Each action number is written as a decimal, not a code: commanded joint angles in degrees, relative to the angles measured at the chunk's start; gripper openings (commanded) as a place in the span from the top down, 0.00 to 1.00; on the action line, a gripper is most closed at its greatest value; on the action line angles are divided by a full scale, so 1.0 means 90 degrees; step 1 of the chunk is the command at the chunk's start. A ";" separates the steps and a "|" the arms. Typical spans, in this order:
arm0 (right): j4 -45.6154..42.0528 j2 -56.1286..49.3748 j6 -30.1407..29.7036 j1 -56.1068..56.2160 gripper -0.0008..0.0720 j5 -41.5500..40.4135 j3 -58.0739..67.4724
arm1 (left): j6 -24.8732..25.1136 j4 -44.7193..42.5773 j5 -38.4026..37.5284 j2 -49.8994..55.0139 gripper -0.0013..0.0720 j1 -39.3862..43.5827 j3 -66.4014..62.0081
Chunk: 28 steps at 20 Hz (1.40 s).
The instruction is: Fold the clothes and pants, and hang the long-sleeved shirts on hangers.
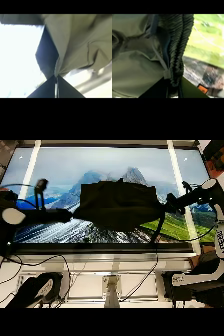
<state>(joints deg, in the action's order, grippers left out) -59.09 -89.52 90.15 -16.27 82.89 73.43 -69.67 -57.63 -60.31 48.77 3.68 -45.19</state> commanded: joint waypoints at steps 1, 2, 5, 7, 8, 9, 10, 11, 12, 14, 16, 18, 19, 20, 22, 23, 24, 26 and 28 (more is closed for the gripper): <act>-0.0291 0.0005 0.0075 0.0073 0.94 0.0041 -0.0423 | -0.0670 -0.0746 -0.0466 -0.0017 0.97 0.0653 0.0512; -0.0291 0.0005 0.0078 0.0119 0.91 0.0041 -0.0461 | -0.0668 -0.0498 -0.0442 -0.0017 0.97 0.0845 0.0680; -0.0245 0.0007 0.0080 0.0226 0.36 0.0017 -0.0427 | -0.0673 -0.0362 -0.0223 -0.0017 0.68 0.1389 0.0935; -0.0316 0.0007 0.0070 0.0219 0.26 0.0083 -0.0284 | -0.0670 -0.0435 0.0019 -0.0019 0.49 0.1467 0.0933; -0.0408 0.0007 0.0070 0.0211 0.26 0.0143 -0.0138 | -0.0673 -0.0542 0.0146 -0.0022 0.49 0.1416 0.0930; -0.0510 0.0007 0.0061 0.0211 0.26 0.0248 0.0068 | -0.0673 -0.0690 0.0238 -0.0024 0.49 0.1367 0.0928; -0.0661 0.0007 0.0046 0.0211 0.26 0.0389 0.0364 | -0.0673 -0.0852 0.0335 -0.0024 0.49 0.1292 0.0913; -0.0799 0.0007 0.0044 0.0211 0.26 0.0508 0.0716 | -0.0675 -0.0884 0.0488 -0.0027 0.49 0.1192 0.0886; -0.0913 0.0007 0.0044 0.0211 0.23 0.0631 0.1081 | -0.0765 -0.0850 0.0707 -0.0027 0.49 0.1069 0.0814; -0.1005 0.0007 0.0046 0.0211 0.23 0.0816 0.1826 | -0.1202 -0.0748 0.1100 -0.0051 0.49 0.0884 0.0544; -0.1005 0.0007 0.0044 0.0223 0.24 0.0787 0.2346 | -0.1401 -0.0692 0.1326 -0.0070 0.51 0.0777 0.0209; -0.1013 0.0007 0.0007 0.0226 0.52 0.0787 0.2475 | -0.1406 -0.0627 0.1241 -0.0073 0.95 0.0770 0.0100; -0.1037 0.0007 -0.0034 0.0226 0.93 0.0787 0.2455 | -0.1409 -0.0522 0.1073 -0.0061 0.97 0.0775 0.0102; -0.1030 0.0007 -0.0117 0.0226 0.94 0.0787 0.2453 | -0.1409 -0.0328 0.0906 -0.0066 0.97 0.0782 0.0131; -0.0843 0.0015 -0.0146 0.0226 0.94 0.0571 0.2453 | -0.1423 0.0083 0.0950 -0.0180 0.97 0.0784 0.0333; -0.0597 0.0036 -0.0185 0.0226 0.94 0.0495 0.2412 | -0.1620 0.0153 0.1039 -0.0318 0.97 0.0784 0.0491; -0.0304 0.0121 -0.0403 0.0226 0.95 0.0430 0.2256 | -0.2028 0.0170 0.1158 -0.0551 0.97 0.0806 0.0741; 0.0017 0.0461 -0.0624 0.0226 0.95 0.0253 0.1593 | -0.2579 0.0175 0.1253 -0.1154 0.97 0.0903 0.1375; 0.0085 0.0998 -0.0680 0.0223 0.95 -0.0063 0.0568 | -0.3487 0.0228 0.1258 -0.1843 0.97 0.1144 0.2025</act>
<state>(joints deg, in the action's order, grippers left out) -61.32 -84.88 85.97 -14.31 85.67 86.74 -91.09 -56.93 -49.84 38.81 12.21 -33.52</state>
